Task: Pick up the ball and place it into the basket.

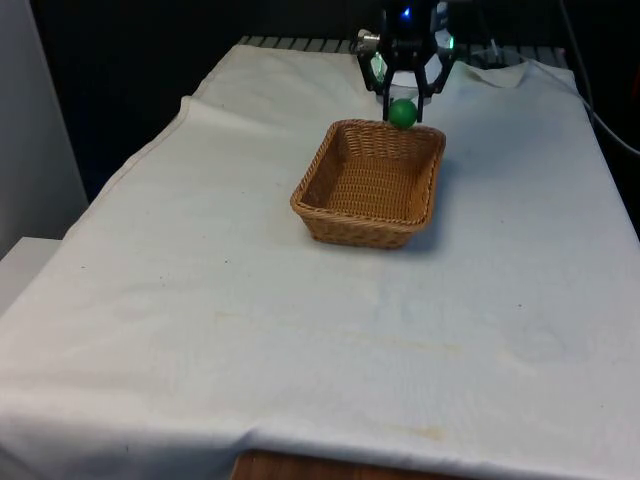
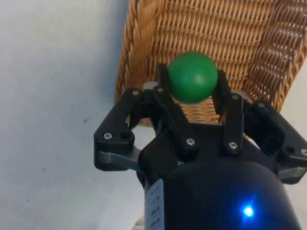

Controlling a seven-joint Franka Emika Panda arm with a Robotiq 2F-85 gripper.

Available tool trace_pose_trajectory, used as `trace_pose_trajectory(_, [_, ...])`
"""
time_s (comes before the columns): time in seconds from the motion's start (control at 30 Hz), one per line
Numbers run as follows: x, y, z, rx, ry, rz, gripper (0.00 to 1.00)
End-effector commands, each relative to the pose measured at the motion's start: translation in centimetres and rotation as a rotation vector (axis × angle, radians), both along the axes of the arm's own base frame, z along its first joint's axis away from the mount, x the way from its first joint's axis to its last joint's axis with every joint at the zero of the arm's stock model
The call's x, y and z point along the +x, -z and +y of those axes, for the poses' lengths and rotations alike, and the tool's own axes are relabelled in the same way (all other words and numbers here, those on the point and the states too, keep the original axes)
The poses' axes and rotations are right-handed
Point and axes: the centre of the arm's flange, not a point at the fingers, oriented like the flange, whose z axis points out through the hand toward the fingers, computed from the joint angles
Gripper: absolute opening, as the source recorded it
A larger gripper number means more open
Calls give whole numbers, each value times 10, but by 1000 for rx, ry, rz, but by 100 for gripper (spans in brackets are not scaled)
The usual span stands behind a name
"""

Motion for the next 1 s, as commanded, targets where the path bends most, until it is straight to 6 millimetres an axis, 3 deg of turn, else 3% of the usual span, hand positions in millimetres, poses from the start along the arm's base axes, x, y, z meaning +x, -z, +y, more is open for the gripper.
trace_pose_trajectory(0.0, [-3,5,1,9,-1,-15,0])
trace_pose_trajectory(0.4, [-14,40,-2,-12,14,-38,0])
trace_pose_trajectory(0.73, [-14,51,-7,-31,24,-34,0])
trace_pose_trajectory(0.8, [-14,52,-7,-32,26,-32,7])
trace_pose_trajectory(0.87, [-12,54,-10,-43,26,-24,22])
trace_pose_trajectory(0.9, [-14,52,-8,-32,26,-31,22])
trace_pose_trajectory(0.97, [-14,52,-8,-33,27,-31,43])
